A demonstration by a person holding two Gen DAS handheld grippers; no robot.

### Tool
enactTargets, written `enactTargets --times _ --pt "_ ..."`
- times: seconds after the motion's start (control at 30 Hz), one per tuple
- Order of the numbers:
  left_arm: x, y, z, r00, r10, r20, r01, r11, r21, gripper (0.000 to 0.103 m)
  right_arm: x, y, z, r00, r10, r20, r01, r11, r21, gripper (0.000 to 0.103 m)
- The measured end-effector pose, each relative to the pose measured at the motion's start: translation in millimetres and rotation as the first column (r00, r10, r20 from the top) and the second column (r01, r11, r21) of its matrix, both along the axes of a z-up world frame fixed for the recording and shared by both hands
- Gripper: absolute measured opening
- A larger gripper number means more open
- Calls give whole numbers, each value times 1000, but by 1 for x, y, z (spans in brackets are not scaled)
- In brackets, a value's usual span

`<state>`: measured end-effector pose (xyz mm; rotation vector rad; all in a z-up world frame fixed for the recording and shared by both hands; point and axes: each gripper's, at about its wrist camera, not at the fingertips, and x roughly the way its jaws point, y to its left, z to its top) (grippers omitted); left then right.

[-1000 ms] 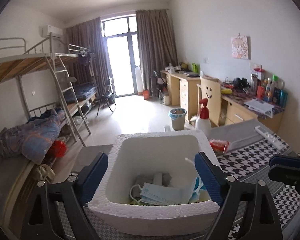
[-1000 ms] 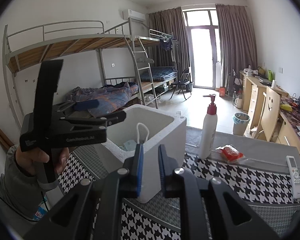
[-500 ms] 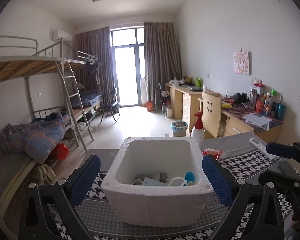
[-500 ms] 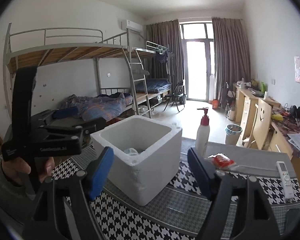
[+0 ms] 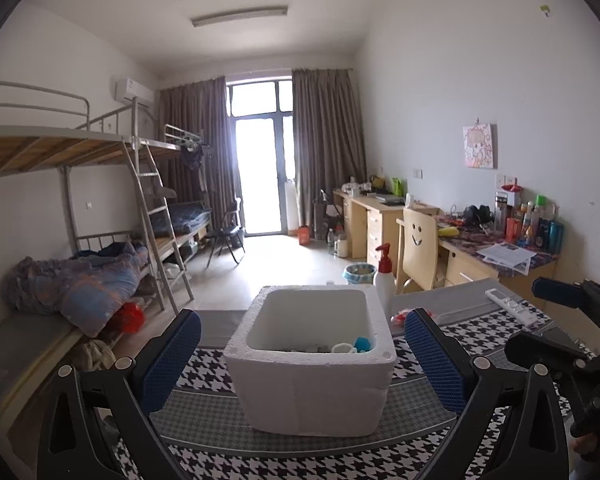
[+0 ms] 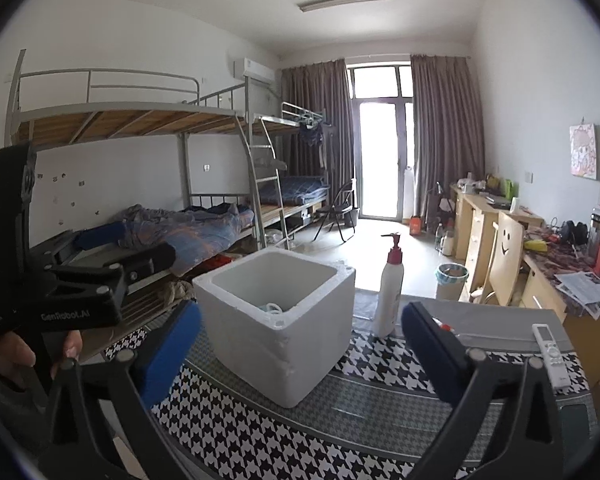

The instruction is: Organize soft objects

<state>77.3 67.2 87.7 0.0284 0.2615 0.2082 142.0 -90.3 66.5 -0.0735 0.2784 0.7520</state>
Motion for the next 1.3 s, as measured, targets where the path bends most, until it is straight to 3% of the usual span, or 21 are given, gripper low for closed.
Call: enactTargets --times 0.27,0.93,1.3 --pt "-20 -11 -7 1000 -22 19 22 1000 2 102 -20 -1 -6 999 -31 44 32 999 -14 102" --pt "-44 -15 -55 999 33 39 -32 999 -29 102 -26 -15 -48 999 -52 -10 53 998 19 102" --pt "-49 -15 -68 998 62 32 -61 998 -33 102 -32 -22 -59 997 -76 -18 76 996 37 102"
